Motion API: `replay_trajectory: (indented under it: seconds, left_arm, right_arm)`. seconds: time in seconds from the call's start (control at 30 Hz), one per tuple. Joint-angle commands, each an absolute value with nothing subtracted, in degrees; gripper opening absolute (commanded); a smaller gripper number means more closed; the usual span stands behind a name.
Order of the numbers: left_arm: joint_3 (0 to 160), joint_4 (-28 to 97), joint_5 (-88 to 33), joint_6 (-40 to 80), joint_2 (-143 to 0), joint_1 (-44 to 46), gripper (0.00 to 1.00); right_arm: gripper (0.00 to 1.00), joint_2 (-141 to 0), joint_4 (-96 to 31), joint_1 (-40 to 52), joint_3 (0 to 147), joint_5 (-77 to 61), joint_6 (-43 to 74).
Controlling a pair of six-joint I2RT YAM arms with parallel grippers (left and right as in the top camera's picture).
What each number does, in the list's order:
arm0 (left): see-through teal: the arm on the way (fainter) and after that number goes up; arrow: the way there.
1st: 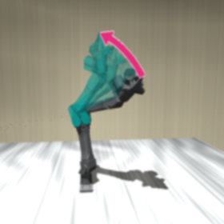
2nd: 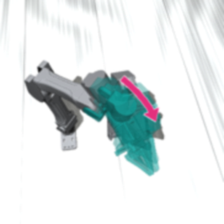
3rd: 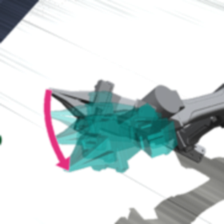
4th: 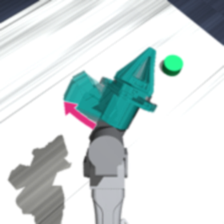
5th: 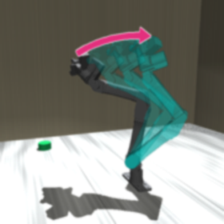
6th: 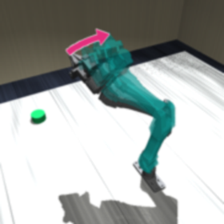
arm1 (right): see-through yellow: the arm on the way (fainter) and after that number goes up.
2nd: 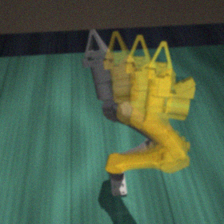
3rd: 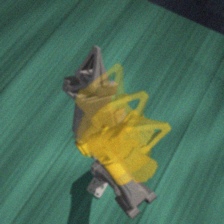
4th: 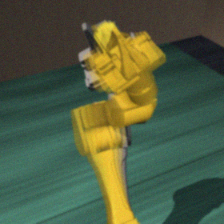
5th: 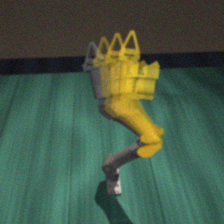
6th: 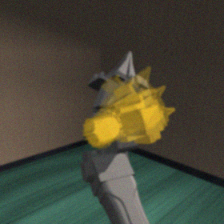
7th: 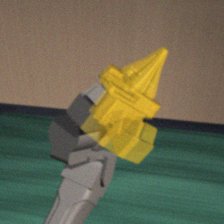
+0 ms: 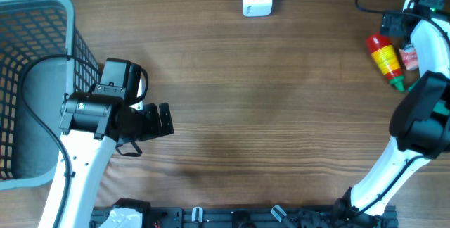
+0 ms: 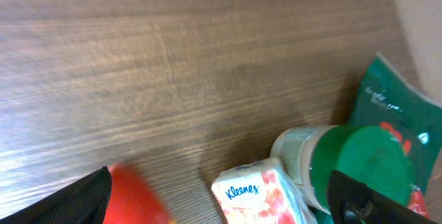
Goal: Scan the item barcode
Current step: 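Carry the sauce bottle to the right edge and set it down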
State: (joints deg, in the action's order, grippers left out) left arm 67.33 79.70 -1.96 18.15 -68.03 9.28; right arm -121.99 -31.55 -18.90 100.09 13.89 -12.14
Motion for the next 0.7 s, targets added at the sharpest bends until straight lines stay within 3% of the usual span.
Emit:
replay_trajectory:
  seconds: [0.0, 0.33, 0.5, 0.67]
  left_arm:
    - [67.13, 79.72, -1.41, 18.68, -67.81, 9.54, 1.00]
    - [67.13, 79.72, -1.41, 18.68, -67.81, 9.52, 1.00]
    - [67.13, 79.72, -1.41, 18.68, -67.81, 9.52, 1.00]
    - [67.13, 79.72, -1.41, 18.68, -67.81, 9.54, 1.00]
  right_arm:
    - [1.00, -113.32, -31.57, -18.39, 100.12, 11.81, -6.04]
    - [1.00, -85.34, -37.17, -13.28, 100.12, -21.26, -0.73]
    - [1.00, -73.52, -44.66, -5.85, 100.12, -21.78, 10.96]
    - [1.00, -63.16, -60.05, -3.38, 100.12, -21.76, 29.54]
